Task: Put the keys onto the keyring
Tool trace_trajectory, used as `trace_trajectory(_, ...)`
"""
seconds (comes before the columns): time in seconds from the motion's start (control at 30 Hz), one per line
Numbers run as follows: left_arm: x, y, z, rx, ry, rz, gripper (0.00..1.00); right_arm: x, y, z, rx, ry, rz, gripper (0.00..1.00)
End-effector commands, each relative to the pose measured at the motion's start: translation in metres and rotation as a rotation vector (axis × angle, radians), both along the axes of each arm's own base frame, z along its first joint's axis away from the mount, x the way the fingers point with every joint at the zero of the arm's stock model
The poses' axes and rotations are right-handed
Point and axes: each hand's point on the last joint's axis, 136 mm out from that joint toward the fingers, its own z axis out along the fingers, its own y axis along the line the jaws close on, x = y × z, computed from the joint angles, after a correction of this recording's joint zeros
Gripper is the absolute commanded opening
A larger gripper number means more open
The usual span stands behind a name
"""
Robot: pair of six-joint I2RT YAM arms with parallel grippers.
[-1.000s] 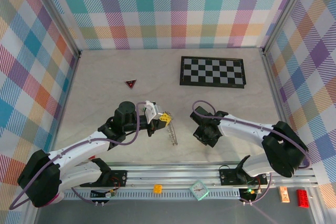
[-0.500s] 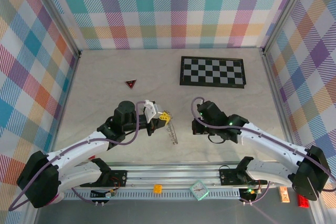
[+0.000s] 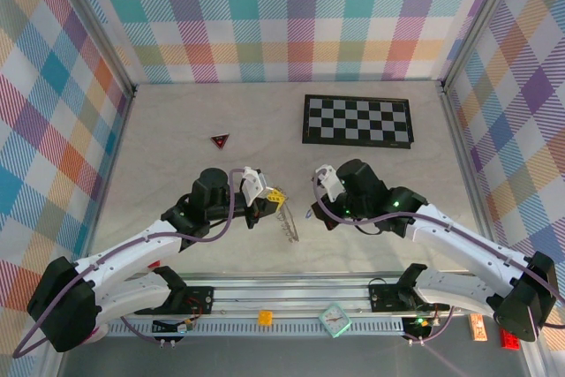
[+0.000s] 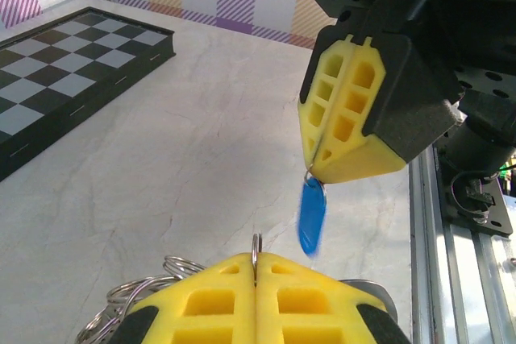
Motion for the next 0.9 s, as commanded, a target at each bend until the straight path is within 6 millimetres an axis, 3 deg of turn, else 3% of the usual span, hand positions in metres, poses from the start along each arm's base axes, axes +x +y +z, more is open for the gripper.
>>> trace_trajectory(0.0,-0.007,-0.007,0.027,-0.061,-0.051,-0.038,0.00,-0.007,0.014,0.028,0.069,-0.081,0.140,0.00)
trace_trajectory(0.57,-0.024,-0.012,0.019,-0.017,-0.170,-0.120,0.00,-0.012,0.042,0.054,0.145,-0.116,0.303,0.00)
trace_trajectory(0.7,-0.022,-0.011,0.019,-0.004,-0.173,-0.109,0.00,-0.006,0.039,0.053,0.108,-0.127,0.277,0.00)
trace_trajectory(0.87,-0.016,-0.013,0.019,-0.001,-0.066,-0.063,0.00,0.012,0.028,0.044,0.015,-0.297,0.268,0.00)
